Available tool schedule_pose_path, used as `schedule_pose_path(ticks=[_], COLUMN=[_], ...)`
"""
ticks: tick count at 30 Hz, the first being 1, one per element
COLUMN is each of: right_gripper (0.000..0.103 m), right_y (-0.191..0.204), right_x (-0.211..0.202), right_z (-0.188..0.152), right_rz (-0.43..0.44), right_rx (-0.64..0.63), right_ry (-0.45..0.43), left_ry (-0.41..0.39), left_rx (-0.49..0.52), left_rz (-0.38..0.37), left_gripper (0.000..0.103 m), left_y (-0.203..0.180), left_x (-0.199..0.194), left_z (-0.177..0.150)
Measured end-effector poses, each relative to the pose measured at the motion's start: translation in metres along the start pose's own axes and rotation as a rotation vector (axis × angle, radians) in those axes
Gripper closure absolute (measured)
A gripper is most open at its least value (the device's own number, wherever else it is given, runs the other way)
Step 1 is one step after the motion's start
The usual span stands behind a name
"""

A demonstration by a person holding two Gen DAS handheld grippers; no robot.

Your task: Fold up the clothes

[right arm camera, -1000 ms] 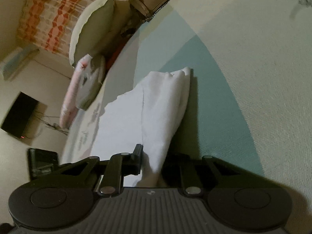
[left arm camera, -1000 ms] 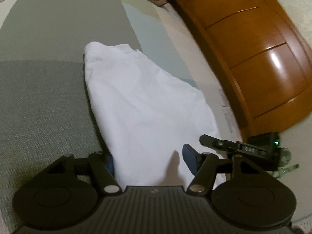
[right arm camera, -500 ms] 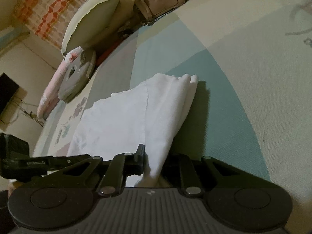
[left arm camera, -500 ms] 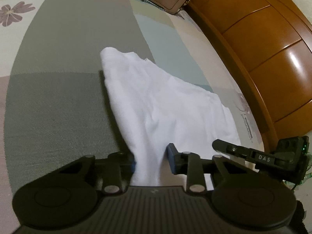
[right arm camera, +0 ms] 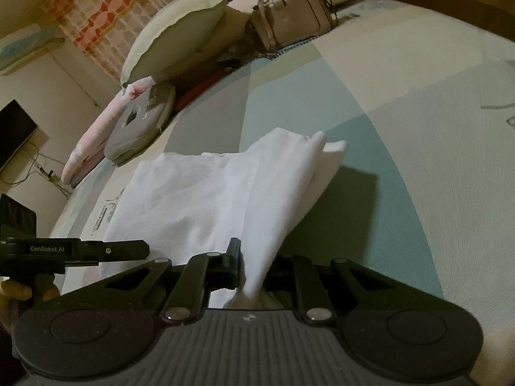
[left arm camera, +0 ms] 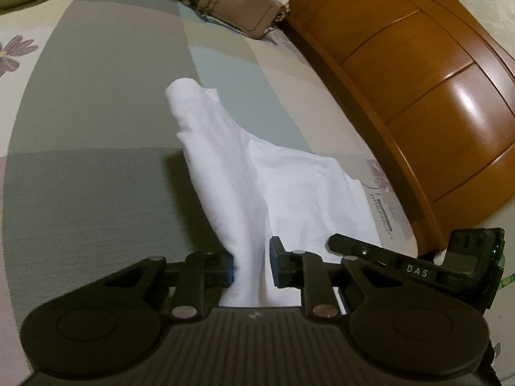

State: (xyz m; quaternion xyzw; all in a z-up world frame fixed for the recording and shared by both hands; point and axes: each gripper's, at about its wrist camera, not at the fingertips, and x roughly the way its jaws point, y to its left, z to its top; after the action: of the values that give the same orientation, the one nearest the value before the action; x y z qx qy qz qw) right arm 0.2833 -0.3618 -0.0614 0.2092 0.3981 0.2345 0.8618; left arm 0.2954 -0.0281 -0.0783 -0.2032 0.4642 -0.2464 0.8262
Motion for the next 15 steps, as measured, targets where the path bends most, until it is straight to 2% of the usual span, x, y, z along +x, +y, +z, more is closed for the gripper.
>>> schedule_pose_path(ticks=[6, 15], right_gripper=[0.086, 0.087], right_y=[-0.004, -0.033], right_x=[-0.027, -0.072], right_z=[0.013, 0.039], right_rz=[-0.032, -0.130], right_rx=[-0.022, -0.071], right_ry=[-0.040, -0.078], left_ry=[-0.006, 0.019], left_rx=[0.014, 0.015], left_rz=[-0.045, -0.165], left_gripper=[0.087, 0.088], left_y=[-0.018, -0.057], left_x=[0.002, 0.052], left_z=[0.004, 0.023])
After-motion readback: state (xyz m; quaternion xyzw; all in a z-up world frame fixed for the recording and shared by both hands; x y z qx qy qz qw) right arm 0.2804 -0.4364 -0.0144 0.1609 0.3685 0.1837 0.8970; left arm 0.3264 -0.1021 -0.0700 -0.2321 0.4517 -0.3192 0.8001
